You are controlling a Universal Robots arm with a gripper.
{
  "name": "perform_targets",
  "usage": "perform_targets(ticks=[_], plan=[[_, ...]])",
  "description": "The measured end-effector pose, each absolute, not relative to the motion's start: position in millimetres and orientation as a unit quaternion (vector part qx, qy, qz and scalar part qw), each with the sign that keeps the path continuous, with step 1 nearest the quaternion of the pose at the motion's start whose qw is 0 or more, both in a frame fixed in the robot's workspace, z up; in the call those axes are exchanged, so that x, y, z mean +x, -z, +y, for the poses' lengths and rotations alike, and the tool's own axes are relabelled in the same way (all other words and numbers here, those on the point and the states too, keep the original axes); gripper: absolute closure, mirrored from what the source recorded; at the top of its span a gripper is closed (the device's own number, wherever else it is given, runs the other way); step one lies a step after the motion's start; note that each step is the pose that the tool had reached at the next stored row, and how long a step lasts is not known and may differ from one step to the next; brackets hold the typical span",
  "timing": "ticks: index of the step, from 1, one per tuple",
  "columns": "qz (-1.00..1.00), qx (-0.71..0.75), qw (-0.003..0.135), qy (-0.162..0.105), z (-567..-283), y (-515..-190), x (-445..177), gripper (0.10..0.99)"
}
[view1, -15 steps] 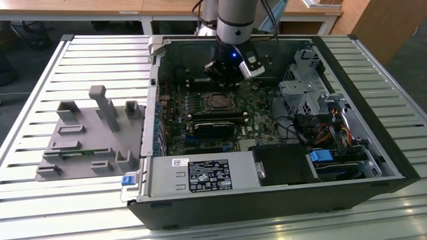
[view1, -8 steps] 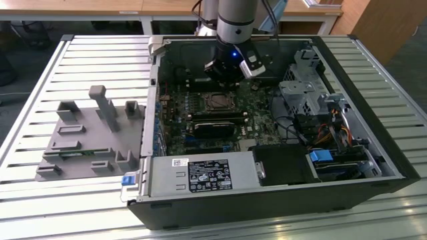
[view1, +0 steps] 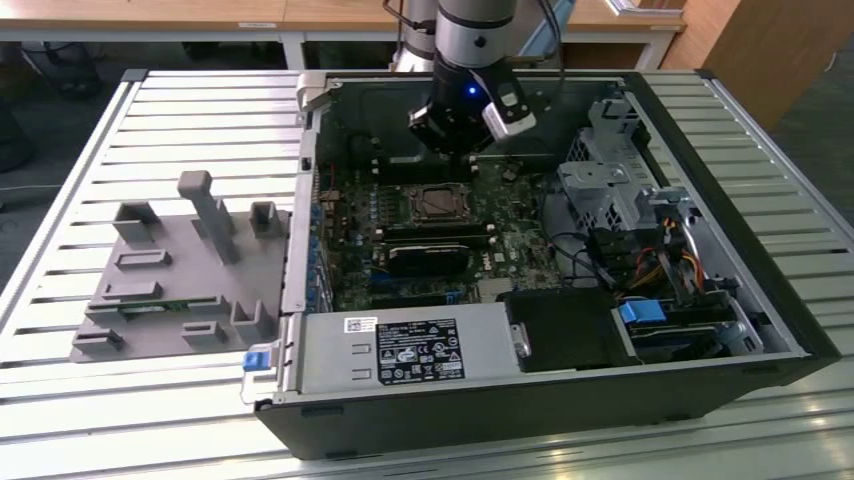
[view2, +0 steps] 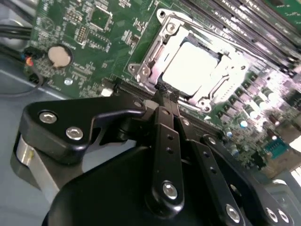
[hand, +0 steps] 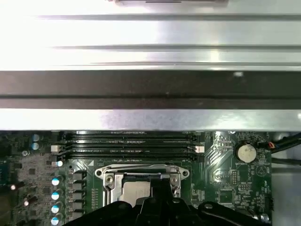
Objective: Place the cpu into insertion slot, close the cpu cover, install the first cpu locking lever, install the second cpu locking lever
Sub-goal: 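Install the second cpu locking lever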
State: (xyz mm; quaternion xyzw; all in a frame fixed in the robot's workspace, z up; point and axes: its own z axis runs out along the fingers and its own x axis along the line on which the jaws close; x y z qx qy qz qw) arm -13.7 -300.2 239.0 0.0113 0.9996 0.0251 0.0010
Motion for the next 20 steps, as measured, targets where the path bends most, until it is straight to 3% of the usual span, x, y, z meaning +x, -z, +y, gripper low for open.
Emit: perform_targets(ticks=[20], plan=[[1.000, 0.011, 0.000, -0.025, -340, -245, -14, 0.980]])
